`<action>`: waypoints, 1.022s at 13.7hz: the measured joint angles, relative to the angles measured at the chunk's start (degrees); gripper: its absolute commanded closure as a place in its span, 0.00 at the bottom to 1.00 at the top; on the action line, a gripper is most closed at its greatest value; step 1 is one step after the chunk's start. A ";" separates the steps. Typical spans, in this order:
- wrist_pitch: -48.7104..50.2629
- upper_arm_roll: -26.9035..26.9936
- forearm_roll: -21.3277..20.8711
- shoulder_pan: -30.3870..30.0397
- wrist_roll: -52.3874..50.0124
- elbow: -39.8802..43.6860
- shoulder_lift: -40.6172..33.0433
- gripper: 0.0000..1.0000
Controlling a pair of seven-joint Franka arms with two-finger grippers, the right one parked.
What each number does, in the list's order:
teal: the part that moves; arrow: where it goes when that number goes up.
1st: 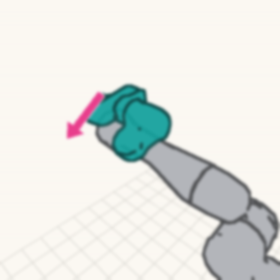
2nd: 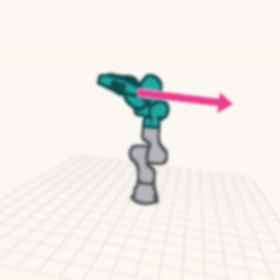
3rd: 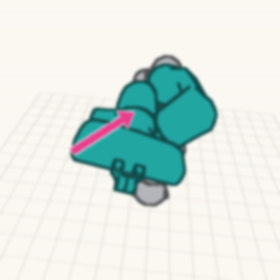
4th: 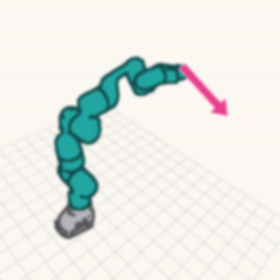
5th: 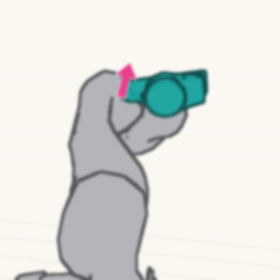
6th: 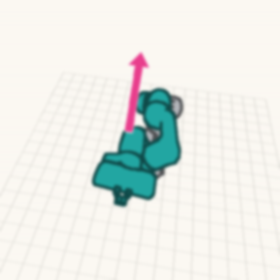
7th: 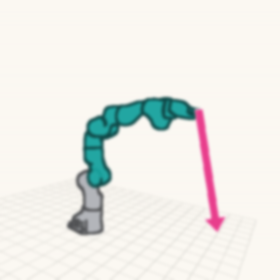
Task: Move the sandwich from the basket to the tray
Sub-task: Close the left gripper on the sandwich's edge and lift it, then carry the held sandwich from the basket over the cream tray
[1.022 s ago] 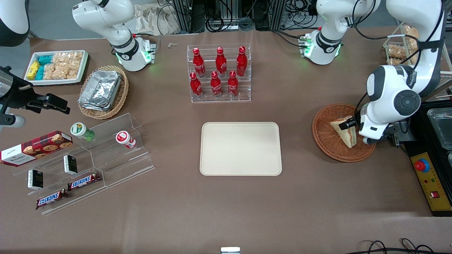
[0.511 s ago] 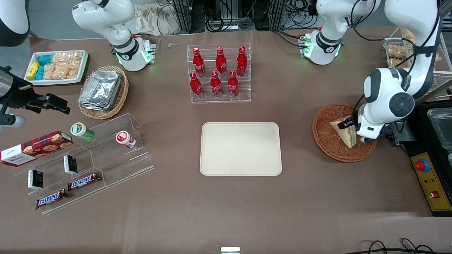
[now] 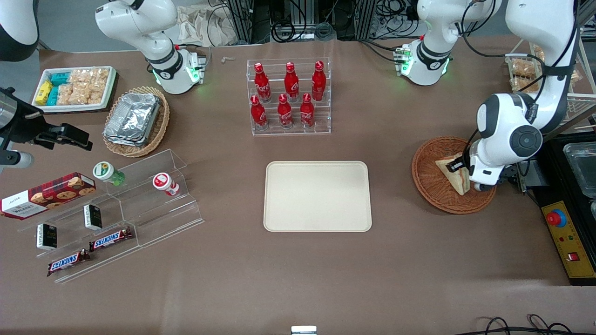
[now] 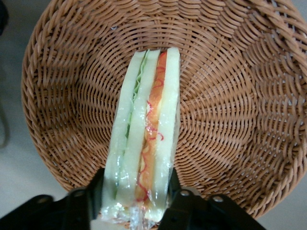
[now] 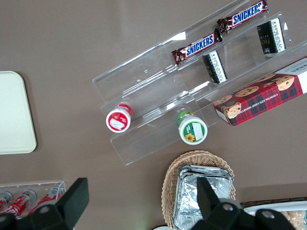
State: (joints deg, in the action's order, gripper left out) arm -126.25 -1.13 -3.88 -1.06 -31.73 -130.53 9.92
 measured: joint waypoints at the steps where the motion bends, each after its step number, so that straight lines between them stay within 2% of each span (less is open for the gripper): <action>1: -0.03 0.00 0.00 0.00 -0.18 0.00 0.00 0.92; 3: -0.09 -0.01 0.00 0.00 -0.93 0.09 0.00 0.97; 6: 0.69 -0.10 0.00 0.00 -1.88 1.48 -0.50 0.98; 8: 7.88 -0.36 -0.01 0.06 -2.04 5.99 -1.29 0.98; 11: 22.11 -0.75 0.00 0.31 -2.03 17.56 -2.01 0.98; 14: 29.32 -1.36 -0.01 0.97 -1.90 25.49 -2.06 0.98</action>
State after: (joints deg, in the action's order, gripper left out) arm -96.93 -2.49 -3.89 -0.10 -33.63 -105.04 7.86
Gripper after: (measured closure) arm 0.855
